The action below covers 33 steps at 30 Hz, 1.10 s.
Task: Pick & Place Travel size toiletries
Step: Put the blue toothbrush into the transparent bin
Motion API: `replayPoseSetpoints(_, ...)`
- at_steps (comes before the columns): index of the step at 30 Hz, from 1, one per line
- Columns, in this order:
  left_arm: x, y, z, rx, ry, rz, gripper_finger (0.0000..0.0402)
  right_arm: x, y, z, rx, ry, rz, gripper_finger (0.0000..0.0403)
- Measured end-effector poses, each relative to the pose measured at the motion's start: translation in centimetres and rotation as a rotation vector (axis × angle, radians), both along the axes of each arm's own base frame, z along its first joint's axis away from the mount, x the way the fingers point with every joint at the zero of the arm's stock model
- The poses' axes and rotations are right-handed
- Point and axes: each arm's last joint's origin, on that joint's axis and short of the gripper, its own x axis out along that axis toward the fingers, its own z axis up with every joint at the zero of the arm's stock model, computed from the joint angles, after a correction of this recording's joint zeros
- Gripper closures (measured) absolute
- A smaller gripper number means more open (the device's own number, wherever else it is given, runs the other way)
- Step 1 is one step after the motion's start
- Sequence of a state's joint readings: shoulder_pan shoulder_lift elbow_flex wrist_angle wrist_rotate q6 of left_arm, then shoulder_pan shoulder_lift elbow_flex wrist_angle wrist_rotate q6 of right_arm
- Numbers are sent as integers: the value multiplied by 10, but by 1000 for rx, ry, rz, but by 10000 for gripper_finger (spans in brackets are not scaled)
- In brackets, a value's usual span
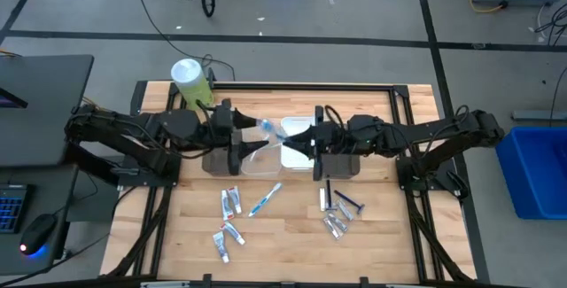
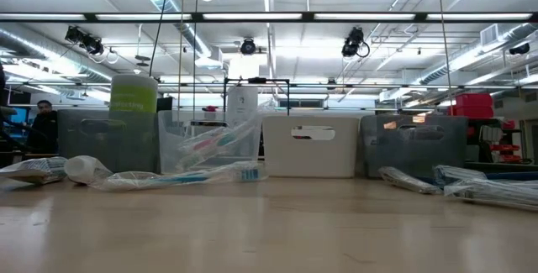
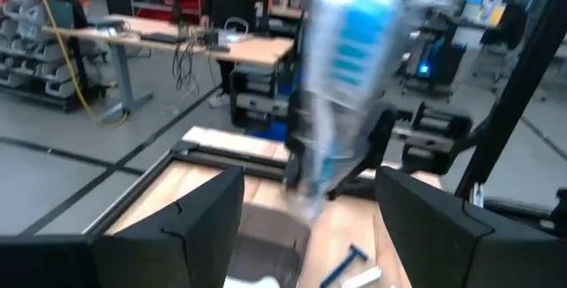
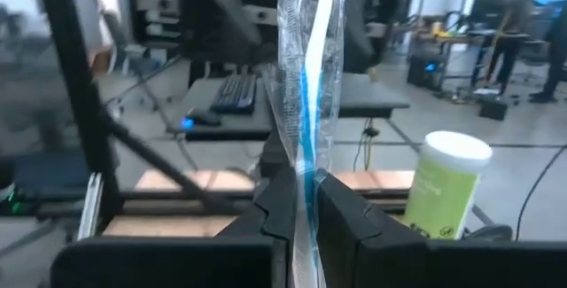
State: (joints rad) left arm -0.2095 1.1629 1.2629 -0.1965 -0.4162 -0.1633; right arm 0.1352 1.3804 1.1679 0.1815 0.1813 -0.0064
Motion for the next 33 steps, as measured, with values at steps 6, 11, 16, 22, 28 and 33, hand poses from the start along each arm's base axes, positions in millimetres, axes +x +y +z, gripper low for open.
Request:
replayPoseSetpoints(6, 1, 5, 9, -15, -89, 2, 136, 1, -5, 2, 54, -28, -53, 368)
replayPoseSetpoints(11, 7, 7, 12, -24, -142, 16, 136, 1, -5, 3, 55, -33, -52, 368)
replayPoseSetpoints(16, 23, 7, 6, 1, -153, -26, 136, 1, -6, 2, 52, -29, -58, 368)
replayPoseSetpoints(22, 44, 9, -1, -4, -198, -43, 136, 1, -9, 2, 53, -27, -66, 368)
replayPoseSetpoints(28, 48, 13, -3, 11, -194, -19, 167, 1, -8, 1, 52, -20, -65, 368)
replayPoseSetpoints(33, 47, 14, -2, 34, -195, -5, 225, 1, -8, 1, 50, -18, -64, 368)
